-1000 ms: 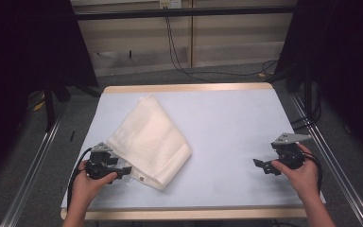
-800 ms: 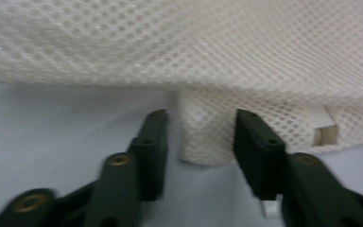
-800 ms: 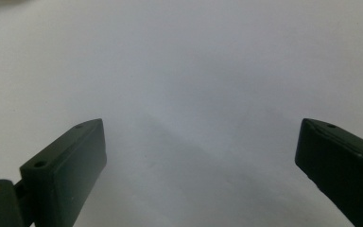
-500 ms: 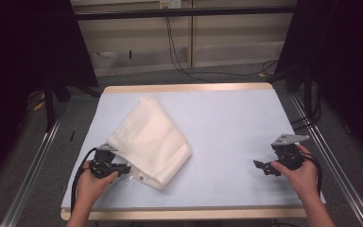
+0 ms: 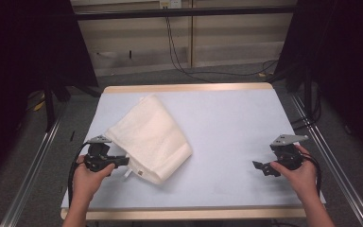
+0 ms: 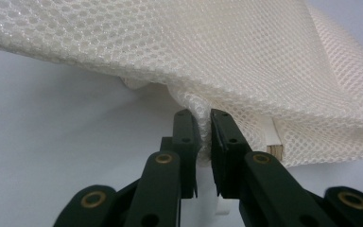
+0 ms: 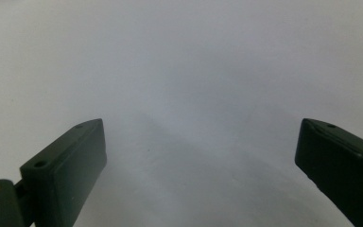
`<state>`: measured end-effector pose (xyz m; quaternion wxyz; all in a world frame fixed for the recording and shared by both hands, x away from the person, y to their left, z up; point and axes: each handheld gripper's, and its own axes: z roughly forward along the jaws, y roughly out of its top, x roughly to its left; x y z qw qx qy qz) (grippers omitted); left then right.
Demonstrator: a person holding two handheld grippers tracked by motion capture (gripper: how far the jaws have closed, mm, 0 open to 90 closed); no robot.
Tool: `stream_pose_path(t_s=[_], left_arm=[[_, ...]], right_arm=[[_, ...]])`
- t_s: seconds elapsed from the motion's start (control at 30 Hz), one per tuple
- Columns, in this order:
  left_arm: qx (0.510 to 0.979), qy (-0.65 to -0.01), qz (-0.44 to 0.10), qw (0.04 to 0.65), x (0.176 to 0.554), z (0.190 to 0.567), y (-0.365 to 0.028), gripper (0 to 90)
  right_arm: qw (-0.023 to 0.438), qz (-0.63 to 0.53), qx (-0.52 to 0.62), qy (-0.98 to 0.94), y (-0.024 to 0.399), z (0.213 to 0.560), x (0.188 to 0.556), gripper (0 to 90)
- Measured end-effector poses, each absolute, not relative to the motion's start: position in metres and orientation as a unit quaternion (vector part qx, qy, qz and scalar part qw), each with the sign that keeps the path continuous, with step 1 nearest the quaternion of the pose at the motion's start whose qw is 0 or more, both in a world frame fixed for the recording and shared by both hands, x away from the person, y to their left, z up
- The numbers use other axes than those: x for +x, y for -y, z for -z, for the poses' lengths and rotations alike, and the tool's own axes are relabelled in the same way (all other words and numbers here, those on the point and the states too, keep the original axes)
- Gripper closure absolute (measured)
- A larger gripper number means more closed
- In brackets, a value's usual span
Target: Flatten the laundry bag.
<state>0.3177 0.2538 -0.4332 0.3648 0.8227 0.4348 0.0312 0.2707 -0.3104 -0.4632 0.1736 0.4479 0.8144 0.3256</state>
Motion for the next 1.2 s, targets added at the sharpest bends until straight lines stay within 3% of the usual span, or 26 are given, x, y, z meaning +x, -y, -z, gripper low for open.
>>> stream_pose_path(t_s=[0.63, 1.2], left_arm=[[0.821, -0.416, -0.032, 0.389, 0.343, 0.398, -0.232, 82.6], [0.826, -0.407, -0.029, 0.388, 0.362, 0.394, -0.199, 82.5]], right_arm=[[0.17, -0.33, 0.442, -0.817, 0.311, 0.464, 0.27, 2.3], [0.162, -0.326, 0.436, -0.823, 0.307, 0.465, 0.271, 2.3]])
